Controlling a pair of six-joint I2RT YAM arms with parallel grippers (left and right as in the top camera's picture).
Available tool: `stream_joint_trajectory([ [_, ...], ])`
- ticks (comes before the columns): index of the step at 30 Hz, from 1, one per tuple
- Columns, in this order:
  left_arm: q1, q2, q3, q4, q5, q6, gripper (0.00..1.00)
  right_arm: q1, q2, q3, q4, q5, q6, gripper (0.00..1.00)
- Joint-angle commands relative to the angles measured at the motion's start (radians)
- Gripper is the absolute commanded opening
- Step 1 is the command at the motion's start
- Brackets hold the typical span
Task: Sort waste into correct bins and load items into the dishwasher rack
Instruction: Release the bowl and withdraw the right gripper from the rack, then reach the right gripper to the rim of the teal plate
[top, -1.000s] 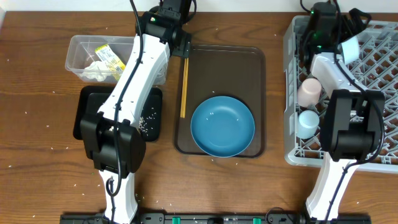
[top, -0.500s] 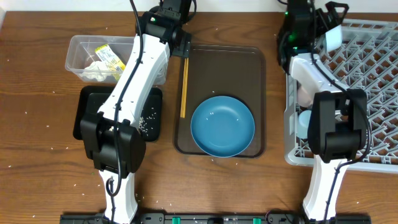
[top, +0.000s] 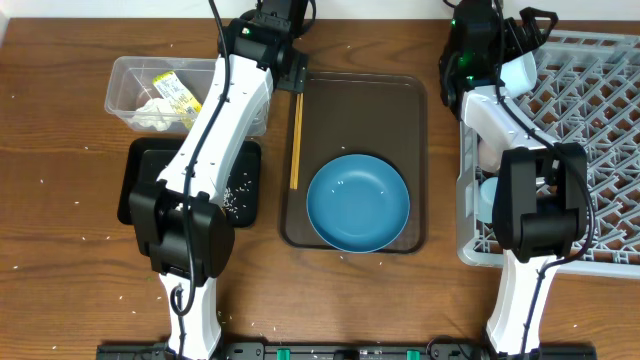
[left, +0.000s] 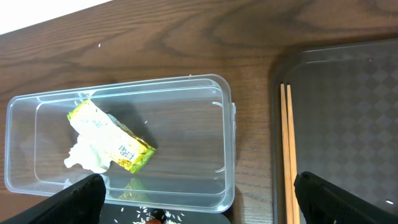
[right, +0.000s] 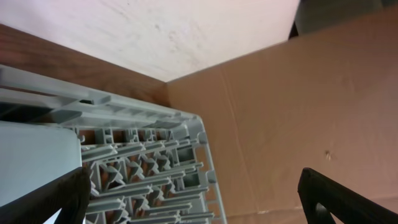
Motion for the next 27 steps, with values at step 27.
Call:
stream_joint_trajectory([
  [27, 0.001, 0.008, -0.004, -0.003, -0.013, -0.010, 0.98, 0.061, -0.427, 0.002, -0.952, -1.266, 0.810, 0.99],
])
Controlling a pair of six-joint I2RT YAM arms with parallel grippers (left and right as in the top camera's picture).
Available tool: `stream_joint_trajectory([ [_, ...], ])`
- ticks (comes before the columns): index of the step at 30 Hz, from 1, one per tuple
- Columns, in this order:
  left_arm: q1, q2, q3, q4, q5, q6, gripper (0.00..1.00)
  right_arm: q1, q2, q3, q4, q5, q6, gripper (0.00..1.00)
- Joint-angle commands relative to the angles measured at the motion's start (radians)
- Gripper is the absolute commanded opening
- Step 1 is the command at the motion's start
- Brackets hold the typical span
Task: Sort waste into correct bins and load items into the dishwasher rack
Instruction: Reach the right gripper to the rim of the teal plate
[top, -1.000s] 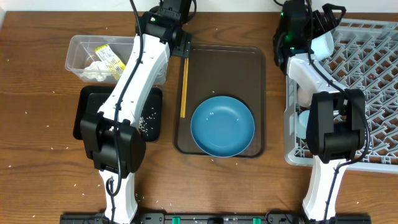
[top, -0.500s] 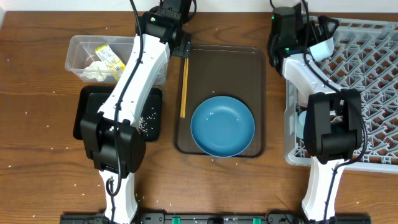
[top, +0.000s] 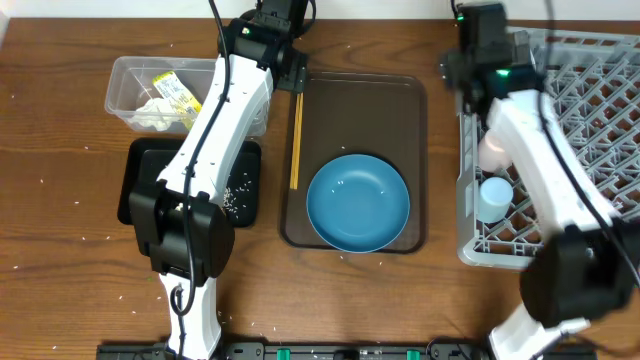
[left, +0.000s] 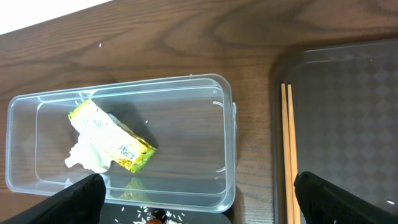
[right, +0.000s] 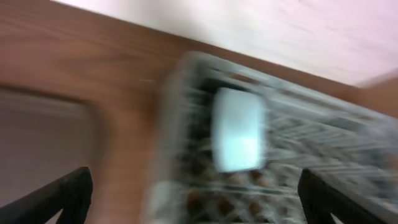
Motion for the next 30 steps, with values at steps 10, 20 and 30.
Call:
stream_joint_trajectory([
  [10, 0.001, 0.008, -0.004, -0.003, -0.010, -0.010, 0.98, 0.052, 0.054, -0.134, -0.244, -0.594, 0.060, 0.87],
  [20, 0.001, 0.008, -0.004, -0.003, -0.010, -0.010, 0.98, 0.092, 0.057, -0.366, -0.173, -0.656, 0.096, 0.70],
  [30, 0.001, 0.008, -0.004, -0.003, -0.010, -0.010, 0.98, 0.120, 0.057, -0.510, -0.056, -0.668, 0.169, 0.46],
])
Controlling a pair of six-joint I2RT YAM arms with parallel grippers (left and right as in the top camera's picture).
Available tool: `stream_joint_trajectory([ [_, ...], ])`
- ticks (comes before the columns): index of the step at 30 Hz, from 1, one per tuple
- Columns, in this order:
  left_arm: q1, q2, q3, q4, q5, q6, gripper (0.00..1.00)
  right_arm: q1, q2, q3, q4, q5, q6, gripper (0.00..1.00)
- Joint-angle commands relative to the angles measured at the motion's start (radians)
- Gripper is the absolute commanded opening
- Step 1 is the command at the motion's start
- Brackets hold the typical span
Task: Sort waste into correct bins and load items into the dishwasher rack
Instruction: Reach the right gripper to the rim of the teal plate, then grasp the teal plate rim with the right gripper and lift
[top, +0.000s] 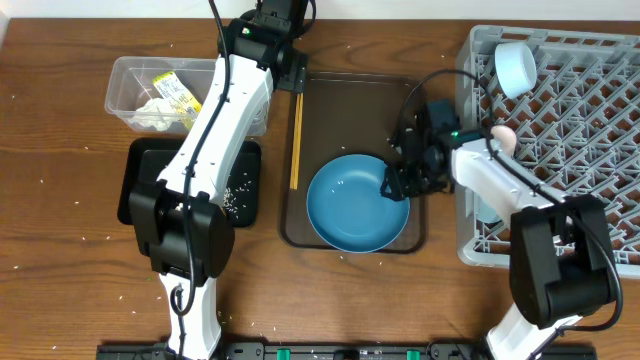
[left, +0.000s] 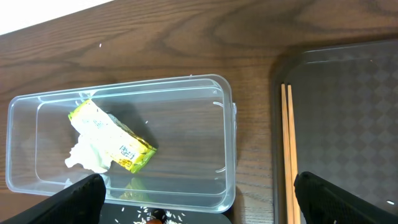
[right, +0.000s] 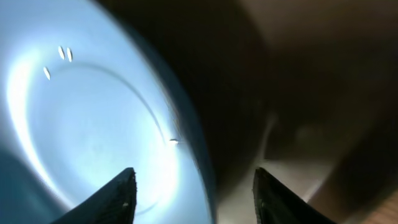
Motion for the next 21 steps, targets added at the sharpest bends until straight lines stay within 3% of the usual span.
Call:
stream_joint_trajectory([
  [1, 0.001, 0.008, -0.004, -0.003, -0.010, -0.010, 0.98, 0.024, -0.001, -0.036, 0.034, -0.039, 0.033, 0.44],
  [6, 0.001, 0.008, -0.004, -0.003, -0.010, -0.010, 0.98, 0.041, -0.001, -0.086, 0.110, -0.075, 0.036, 0.35],
  [10, 0.001, 0.008, -0.004, -0.003, -0.010, -0.010, 0.98, 0.040, -0.001, -0.095, 0.120, -0.075, 0.053, 0.01],
  [21, 0.001, 0.008, -0.004, -0.003, -0.010, -0.010, 0.98, 0.004, -0.043, -0.033, 0.140, -0.147, 0.086, 0.01],
])
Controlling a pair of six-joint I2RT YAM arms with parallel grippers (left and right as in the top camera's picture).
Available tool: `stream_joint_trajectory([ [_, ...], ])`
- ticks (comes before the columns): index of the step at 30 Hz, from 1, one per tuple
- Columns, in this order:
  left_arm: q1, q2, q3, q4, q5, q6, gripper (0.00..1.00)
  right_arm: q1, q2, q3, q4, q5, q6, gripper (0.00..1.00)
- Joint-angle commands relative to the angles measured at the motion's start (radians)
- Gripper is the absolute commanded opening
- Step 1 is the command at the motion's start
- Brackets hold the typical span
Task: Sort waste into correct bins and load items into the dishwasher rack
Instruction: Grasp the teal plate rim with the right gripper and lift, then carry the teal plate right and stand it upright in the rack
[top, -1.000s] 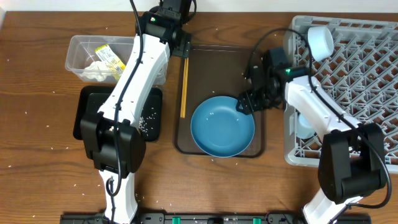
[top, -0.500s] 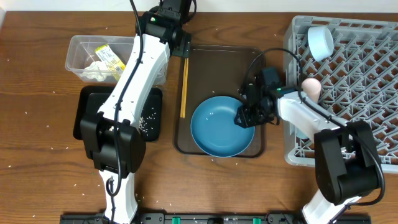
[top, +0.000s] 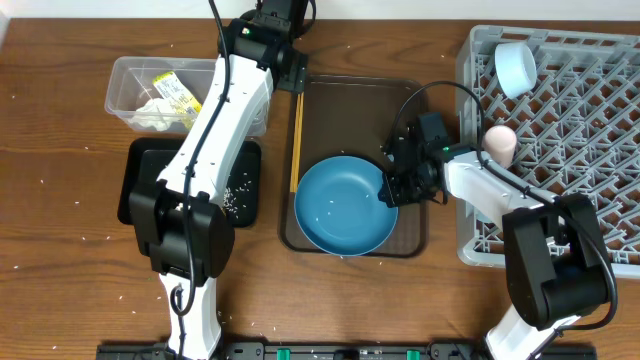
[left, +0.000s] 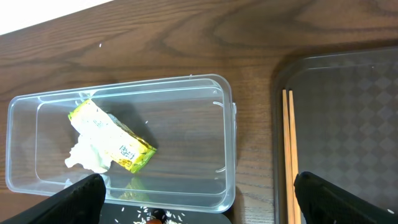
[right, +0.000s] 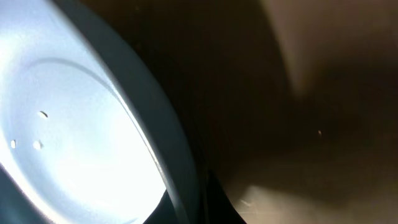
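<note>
A blue bowl (top: 338, 206) lies on the brown tray (top: 350, 92), towards its front. My right gripper (top: 388, 190) is low at the bowl's right rim; in the right wrist view the gripper (right: 193, 210) is shut on that rim, and the bowl (right: 74, 124) fills the left of the frame. A pair of chopsticks (top: 296, 140) lies along the tray's left edge and shows as chopsticks (left: 288, 155) in the left wrist view. My left gripper (left: 199, 205) hangs open, with nothing in it, above the clear bin (left: 227, 143), which holds a yellow wrapper (left: 112, 140).
A grey dish rack (top: 560, 120) at the right holds a light-blue cup (top: 515, 68) and a pink cup (top: 500, 140). A black tray (top: 142, 162) with rice grains sits in front of the clear bin (top: 125, 75).
My right gripper was open astride the bowl's right rim and is now shut on it. The bowl sits a little further left on the tray. The left arm has not moved.
My right gripper stood open by the light-blue cup at the rack's back-left corner, then hung over that corner with the cup lying in the rack. Later it was down at the blue bowl's rim, open, and now it grips that rim. The left gripper stayed open over the clear bin.
</note>
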Motion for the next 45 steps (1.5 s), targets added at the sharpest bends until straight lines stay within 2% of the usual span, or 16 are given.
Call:
stream_joint_trajectory([
  [1, 0.001, 0.008, -0.004, -0.003, -0.010, -0.010, 0.98, -0.029, -0.061, 0.070, 0.000, -0.068, 0.016, 0.01],
  [6, 0.001, 0.008, -0.004, -0.003, -0.010, -0.010, 0.98, -0.070, -0.166, 0.197, -0.077, 0.019, -0.001, 0.01],
  [11, 0.001, 0.008, -0.004, -0.003, -0.010, -0.010, 0.98, -0.110, -0.264, 0.336, -0.190, 0.321, 0.000, 0.01],
  [15, 0.001, 0.008, -0.004, -0.003, -0.010, -0.010, 0.98, -0.161, -0.330, 0.414, -0.227, 0.626, 0.063, 0.01],
  [20, 0.001, 0.008, -0.004, -0.003, -0.010, -0.010, 0.98, -0.230, -0.385, 0.425, -0.110, 1.029, 0.068, 0.01],
  [24, 0.001, 0.008, -0.004, -0.003, -0.010, -0.010, 0.98, -0.275, -0.375, 0.424, 0.036, 1.231, -0.054, 0.01],
  [30, 0.001, 0.008, -0.004, -0.003, -0.010, -0.010, 0.98, -0.367, -0.305, 0.424, 0.266, 1.350, -0.353, 0.01],
  [34, 0.001, 0.008, -0.004, -0.003, -0.010, -0.010, 0.98, -0.440, -0.238, 0.424, 0.347, 1.422, -0.481, 0.01],
  [45, 0.001, 0.008, -0.004, -0.003, -0.010, -0.010, 0.98, -0.606, -0.092, 0.424, 0.399, 1.538, -0.497, 0.01],
])
